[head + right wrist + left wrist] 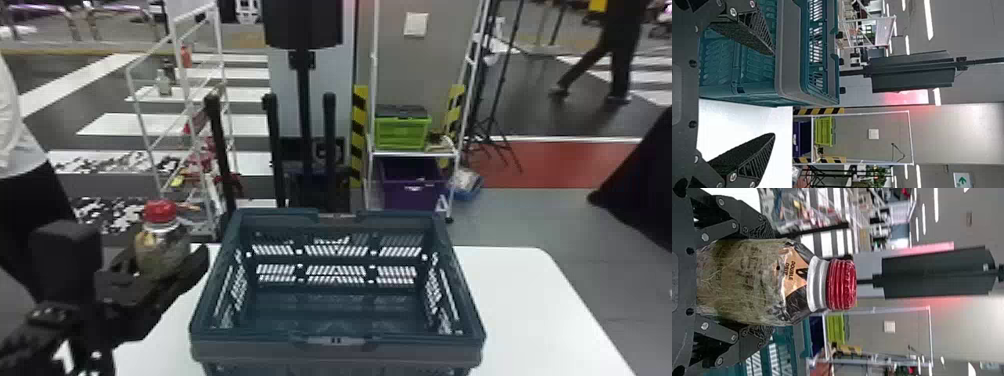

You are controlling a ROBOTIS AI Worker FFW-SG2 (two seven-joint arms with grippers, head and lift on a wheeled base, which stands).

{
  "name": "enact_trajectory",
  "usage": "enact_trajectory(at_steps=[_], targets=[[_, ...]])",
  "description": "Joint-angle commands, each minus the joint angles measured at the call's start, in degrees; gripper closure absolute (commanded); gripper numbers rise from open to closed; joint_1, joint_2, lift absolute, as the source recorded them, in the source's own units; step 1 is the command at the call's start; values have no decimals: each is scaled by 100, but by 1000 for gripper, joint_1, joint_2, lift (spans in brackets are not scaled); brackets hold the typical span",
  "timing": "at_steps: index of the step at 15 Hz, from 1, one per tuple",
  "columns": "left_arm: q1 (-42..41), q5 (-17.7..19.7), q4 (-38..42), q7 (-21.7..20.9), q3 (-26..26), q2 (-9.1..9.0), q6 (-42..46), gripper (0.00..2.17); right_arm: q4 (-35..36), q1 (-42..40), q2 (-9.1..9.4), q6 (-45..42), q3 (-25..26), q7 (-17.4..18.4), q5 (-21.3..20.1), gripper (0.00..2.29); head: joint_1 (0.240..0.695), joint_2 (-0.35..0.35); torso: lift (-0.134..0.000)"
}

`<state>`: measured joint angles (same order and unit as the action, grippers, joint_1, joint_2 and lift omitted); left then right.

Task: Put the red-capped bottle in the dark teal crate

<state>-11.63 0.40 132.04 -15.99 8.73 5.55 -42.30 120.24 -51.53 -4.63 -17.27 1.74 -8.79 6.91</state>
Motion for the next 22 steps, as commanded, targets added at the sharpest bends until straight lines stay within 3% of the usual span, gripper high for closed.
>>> enact_trajectory(at_steps=[1,7,10,14,17,21,22], targets=[[618,-5,-591,-308,-152,121,-20,2145,26,-32,68,0,29,0,-58,151,499,0,0],[2174,-339,-2129,-1433,-1286,455,-319,2145,17,-129,200,0,152,0,-93,151,499,0,0],[2886,-533,-3105,-1741,-1980,473,-495,2145,-53,-147,226,-70,187,9,-85,151,499,0,0],[3589,-770,-4204,-2075,-2464,446,-846,2145,-159,-155,252,-264,178,9,-58,151,499,0,0],[4107,-1324,-5232,-2646,-2780,183,-899,2145,-159,-199,270,-439,187,9,-58,151,499,0,0],[4494,-2818,-6383,-3349,-2631,-570,-671,2145,-141,-243,287,-527,187,26,-58,151,499,0,0],[4599,-3152,-6585,-3393,-2604,-570,-618,2145,-141,-243,296,-527,187,26,-58,151,499,0,0]])
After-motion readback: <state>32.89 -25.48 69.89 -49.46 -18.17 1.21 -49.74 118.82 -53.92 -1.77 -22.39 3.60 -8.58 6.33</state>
